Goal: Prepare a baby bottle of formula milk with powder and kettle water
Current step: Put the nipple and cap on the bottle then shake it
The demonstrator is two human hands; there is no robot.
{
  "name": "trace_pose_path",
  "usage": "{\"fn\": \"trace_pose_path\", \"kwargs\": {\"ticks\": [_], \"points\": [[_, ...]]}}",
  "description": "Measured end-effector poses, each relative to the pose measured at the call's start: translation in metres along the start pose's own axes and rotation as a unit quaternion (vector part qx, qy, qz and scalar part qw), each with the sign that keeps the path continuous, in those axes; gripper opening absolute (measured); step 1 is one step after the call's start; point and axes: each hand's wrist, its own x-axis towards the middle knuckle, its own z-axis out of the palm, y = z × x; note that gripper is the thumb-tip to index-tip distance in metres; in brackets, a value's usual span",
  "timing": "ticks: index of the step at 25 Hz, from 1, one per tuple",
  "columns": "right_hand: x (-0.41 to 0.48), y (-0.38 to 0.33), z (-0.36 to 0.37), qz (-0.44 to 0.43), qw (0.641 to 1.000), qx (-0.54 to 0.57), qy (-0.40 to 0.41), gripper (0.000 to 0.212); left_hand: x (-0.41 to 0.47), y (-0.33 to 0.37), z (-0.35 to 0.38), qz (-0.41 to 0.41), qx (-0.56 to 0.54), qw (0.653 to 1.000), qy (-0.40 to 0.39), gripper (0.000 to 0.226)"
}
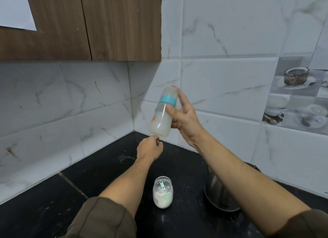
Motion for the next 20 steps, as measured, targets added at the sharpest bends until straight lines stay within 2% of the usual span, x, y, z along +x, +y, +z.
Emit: {"fn": "trace_pose_path", "kwargs": {"ticks": [3, 4, 6, 8, 9, 10, 11, 13, 14, 15, 16, 18, 19, 20], "points": [[0.012, -0.008, 0.003, -0.010, 0.970, 0.152, 0.189, 0.074, -0.001, 0.000, -0.002, 0.010, 0.006, 1.000, 0.003, 0.030], [0.014, -0.008, 0.004, -0.014, 0.962, 0.174, 0.212, 0.074, -0.002, 0.000, -0.002, 0.008, 0.006, 1.000, 0.000, 0.031], [0.009, -0.012, 0.005, 0.001, 0.982, 0.105, 0.156, 0.077, -0.003, 0.001, 0.000, 0.004, 0.006, 1.000, -0.005, 0.030], [-0.003, -0.011, 0.006, 0.014, 0.999, -0.035, 0.013, 0.080, -0.003, 0.001, 0.003, -0.007, -0.024, 1.000, -0.005, 0.025], [-0.008, -0.008, 0.007, 0.012, 0.997, -0.067, -0.044, 0.081, -0.004, 0.002, 0.002, -0.013, -0.043, 0.999, -0.001, 0.024], [-0.011, -0.007, 0.007, 0.007, 0.997, -0.057, -0.050, 0.081, -0.004, 0.003, 0.001, -0.010, -0.045, 0.999, 0.003, 0.024], [-0.010, -0.009, 0.009, -0.002, 1.000, -0.016, -0.008, 0.080, -0.003, 0.004, 0.000, 0.000, -0.030, 1.000, 0.005, 0.028], [0.001, -0.012, 0.010, -0.011, 0.983, 0.114, 0.140, 0.076, -0.002, 0.004, -0.001, 0.015, -0.003, 1.000, 0.003, 0.036], [0.006, -0.012, 0.010, -0.015, 0.969, 0.166, 0.183, 0.075, -0.003, 0.004, -0.003, 0.017, 0.001, 1.000, 0.002, 0.037], [0.009, -0.011, 0.009, -0.016, 0.964, 0.187, 0.189, 0.075, -0.003, 0.004, -0.003, 0.018, 0.004, 1.000, 0.001, 0.037], [0.009, -0.012, 0.008, -0.006, 0.973, 0.163, 0.160, 0.078, -0.003, 0.004, -0.003, 0.017, 0.007, 1.000, -0.002, 0.036], [-0.002, -0.011, 0.010, 0.018, 0.998, 0.043, 0.029, 0.083, -0.004, 0.001, -0.001, 0.006, -0.017, 1.000, -0.005, 0.029], [-0.009, -0.008, 0.011, 0.018, 0.999, -0.004, -0.037, 0.083, -0.004, 0.001, -0.002, -0.002, -0.035, 0.999, 0.000, 0.025], [-0.011, -0.005, 0.010, 0.015, 0.998, -0.009, -0.057, 0.081, -0.004, 0.001, -0.005, -0.006, -0.038, 0.999, 0.004, 0.023]]}}
